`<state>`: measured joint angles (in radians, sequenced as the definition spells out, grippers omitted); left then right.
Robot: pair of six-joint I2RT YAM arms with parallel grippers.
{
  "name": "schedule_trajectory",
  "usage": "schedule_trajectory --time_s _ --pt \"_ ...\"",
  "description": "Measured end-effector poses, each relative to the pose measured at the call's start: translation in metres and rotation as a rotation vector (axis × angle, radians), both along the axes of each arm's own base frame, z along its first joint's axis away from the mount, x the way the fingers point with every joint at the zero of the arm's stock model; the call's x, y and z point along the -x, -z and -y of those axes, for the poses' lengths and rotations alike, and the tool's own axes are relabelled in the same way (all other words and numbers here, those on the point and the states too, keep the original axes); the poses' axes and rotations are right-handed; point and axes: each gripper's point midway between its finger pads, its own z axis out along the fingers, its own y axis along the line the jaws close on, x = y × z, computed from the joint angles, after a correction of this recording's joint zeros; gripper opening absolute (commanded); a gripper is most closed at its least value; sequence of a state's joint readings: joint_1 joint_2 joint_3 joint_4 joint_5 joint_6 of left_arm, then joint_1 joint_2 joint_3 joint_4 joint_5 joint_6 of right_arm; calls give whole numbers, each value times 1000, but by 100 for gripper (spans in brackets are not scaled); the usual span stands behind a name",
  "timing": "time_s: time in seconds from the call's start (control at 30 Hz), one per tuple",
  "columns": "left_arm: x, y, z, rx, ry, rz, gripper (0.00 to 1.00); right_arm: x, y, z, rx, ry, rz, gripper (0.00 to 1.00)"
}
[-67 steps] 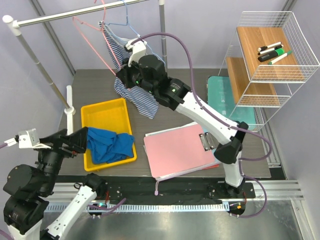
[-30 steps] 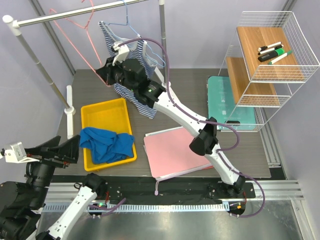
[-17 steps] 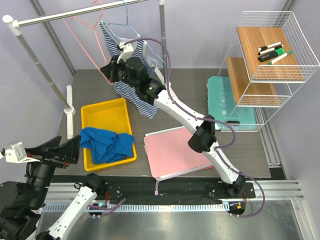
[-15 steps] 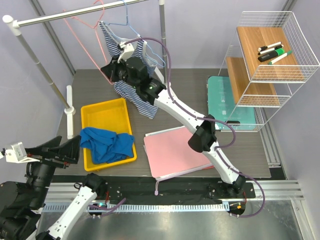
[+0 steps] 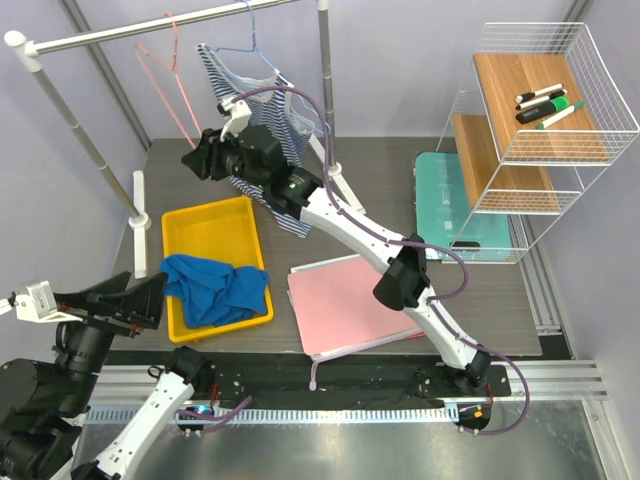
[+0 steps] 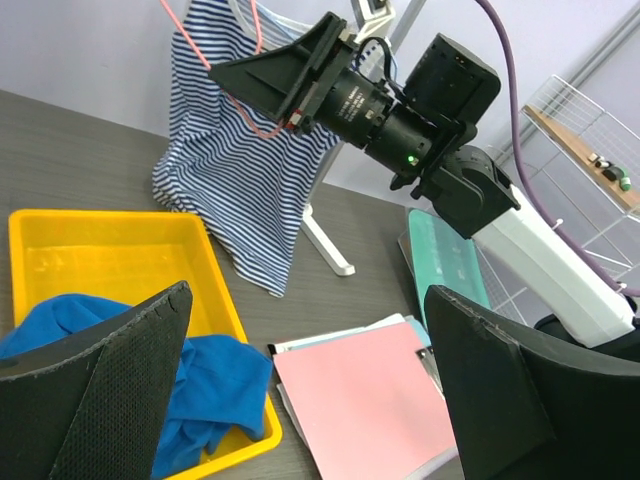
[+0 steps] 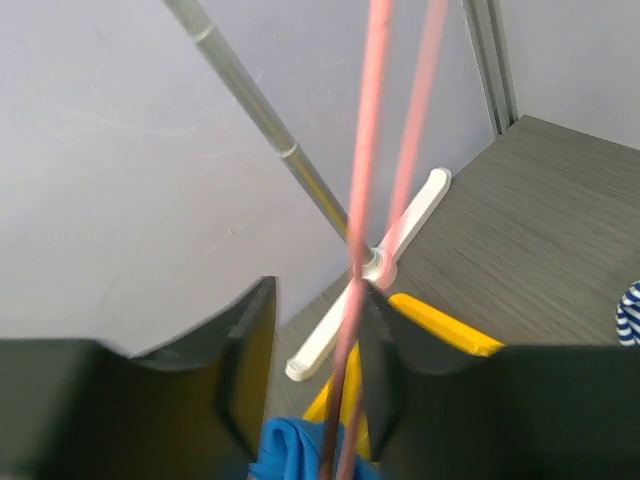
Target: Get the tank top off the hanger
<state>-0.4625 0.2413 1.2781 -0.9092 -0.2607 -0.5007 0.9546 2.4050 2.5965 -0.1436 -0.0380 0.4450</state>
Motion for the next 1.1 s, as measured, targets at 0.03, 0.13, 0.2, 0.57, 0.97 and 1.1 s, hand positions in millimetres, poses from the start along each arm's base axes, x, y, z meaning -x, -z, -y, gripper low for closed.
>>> schedule_trajectory --time_s 0.03,0.13,0.2,0.57,0.97,1.1 --pt "0 0 1 1 4 -5 99 2 2 -1 7 -5 -1 55" --pt "-2 0 7 1 27 -26 100 7 12 -4 32 -12 -17 64" --pt "-4 0 12 -6 47 -47 100 9 25 -3 71 -11 -31 69" --pt "2 1 49 66 231 -166 100 49 1 69 224 70 -73 100" --pt "-40 -13 119 169 454 -309 97 155 -20 222 272 161 -91 100" --pt "-80 -26 149 183 500 -341 95 163 3 279 298 288 -132 100"
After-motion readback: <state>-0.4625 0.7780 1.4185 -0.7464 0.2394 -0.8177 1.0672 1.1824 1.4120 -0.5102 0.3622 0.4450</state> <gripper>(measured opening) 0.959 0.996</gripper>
